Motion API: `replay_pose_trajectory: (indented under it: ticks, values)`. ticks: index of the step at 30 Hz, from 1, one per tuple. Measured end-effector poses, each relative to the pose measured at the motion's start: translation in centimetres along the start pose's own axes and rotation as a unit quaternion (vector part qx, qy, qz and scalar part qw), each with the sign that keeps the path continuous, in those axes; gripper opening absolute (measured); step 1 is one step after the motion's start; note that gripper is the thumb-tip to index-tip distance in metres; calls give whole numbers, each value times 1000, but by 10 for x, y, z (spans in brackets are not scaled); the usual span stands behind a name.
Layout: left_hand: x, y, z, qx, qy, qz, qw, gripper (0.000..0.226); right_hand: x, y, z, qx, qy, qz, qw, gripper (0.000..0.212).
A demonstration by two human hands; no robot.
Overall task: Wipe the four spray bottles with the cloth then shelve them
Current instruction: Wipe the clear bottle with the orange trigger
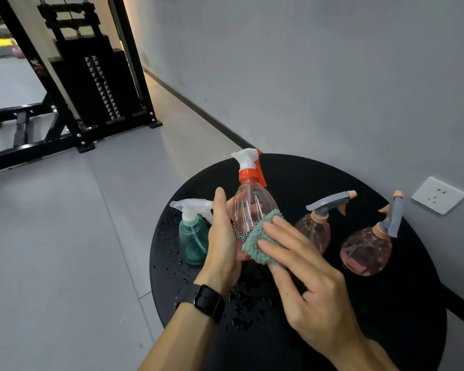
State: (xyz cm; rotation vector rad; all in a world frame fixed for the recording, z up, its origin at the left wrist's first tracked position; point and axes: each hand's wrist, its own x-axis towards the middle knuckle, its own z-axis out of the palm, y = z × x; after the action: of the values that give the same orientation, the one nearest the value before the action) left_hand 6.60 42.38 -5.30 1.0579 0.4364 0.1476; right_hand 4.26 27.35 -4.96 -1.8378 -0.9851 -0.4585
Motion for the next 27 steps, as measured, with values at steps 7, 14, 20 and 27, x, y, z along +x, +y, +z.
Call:
replay_pose_trajectory:
  ticks: [7,14,20,27]
  values:
    - [-6,-2,6,10,-74,-36,997,74,20,7,-4,10,33,31,999,34]
    - [-16,-4,17,14,-115,-48,992,71,55,11,-14,93,66,173,978,34]
    - [-20,0,16,-56,-150,-16,987,64,54,9,-11,130,66,195,970,35]
    - [-9,4,0,-102,-128,-12,986,85,24,0,-6,91,37,121,988,38]
